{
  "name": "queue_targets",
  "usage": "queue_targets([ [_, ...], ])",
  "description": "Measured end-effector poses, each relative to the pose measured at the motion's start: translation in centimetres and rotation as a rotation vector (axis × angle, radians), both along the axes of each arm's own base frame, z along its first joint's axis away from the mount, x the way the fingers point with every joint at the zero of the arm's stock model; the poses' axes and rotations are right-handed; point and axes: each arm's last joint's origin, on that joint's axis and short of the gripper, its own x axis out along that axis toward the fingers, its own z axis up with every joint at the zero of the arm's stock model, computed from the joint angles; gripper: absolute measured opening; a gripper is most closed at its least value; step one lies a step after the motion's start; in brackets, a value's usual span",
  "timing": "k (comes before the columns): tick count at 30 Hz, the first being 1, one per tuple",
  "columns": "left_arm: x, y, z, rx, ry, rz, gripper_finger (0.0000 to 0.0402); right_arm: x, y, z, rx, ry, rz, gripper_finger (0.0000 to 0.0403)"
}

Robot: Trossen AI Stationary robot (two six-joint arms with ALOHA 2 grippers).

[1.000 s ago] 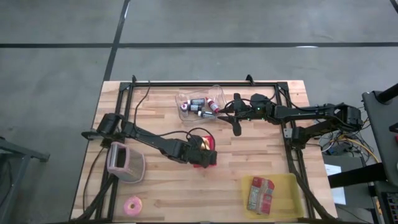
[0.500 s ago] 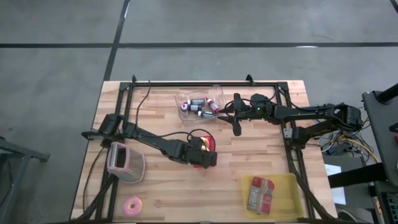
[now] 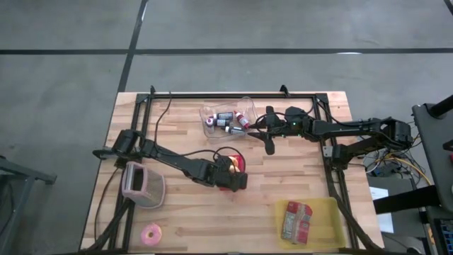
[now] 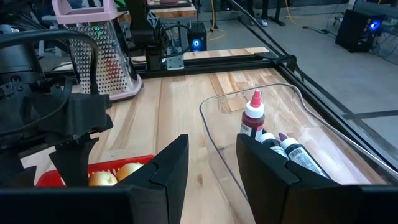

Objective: Pick & Place Food Item
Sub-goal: Put the black donut into the red bin, then put the pink donut into the red bin

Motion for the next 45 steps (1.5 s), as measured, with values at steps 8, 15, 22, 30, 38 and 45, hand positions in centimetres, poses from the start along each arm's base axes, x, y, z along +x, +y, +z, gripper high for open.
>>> queue_targets([
  [8,0.0,0.0,0.0,0.002,0.000,0.001,0.0243,0.0,0.0,0.0,0.000,0.000,0.001,0.0130],
  [15,0.0,0.1,0.2,0.026,-0.006,-0.004,0.0242,0.0,0.0,0.0,0.000,0.000,0.000,0.0130],
  [22,-0.2,0.3,3.2,0.074,-0.055,-0.042,0.0242,0.0,0.0,0.0,0.000,0.001,0.000,0.0130],
  [30,-1.5,0.9,8.7,0.294,-0.126,-0.044,0.0242,0.0,0.0,0.0,0.001,0.001,0.000,0.0130],
  [38,-3.8,0.5,11.2,0.378,-0.084,-0.177,0.0241,0.0,0.0,0.0,0.000,0.001,0.000,0.0130],
  [45,-7.1,-3.1,11.1,0.366,0.068,-0.384,0.0241,0.0,0.0,0.0,0.000,0.001,0.000,0.0130],
])
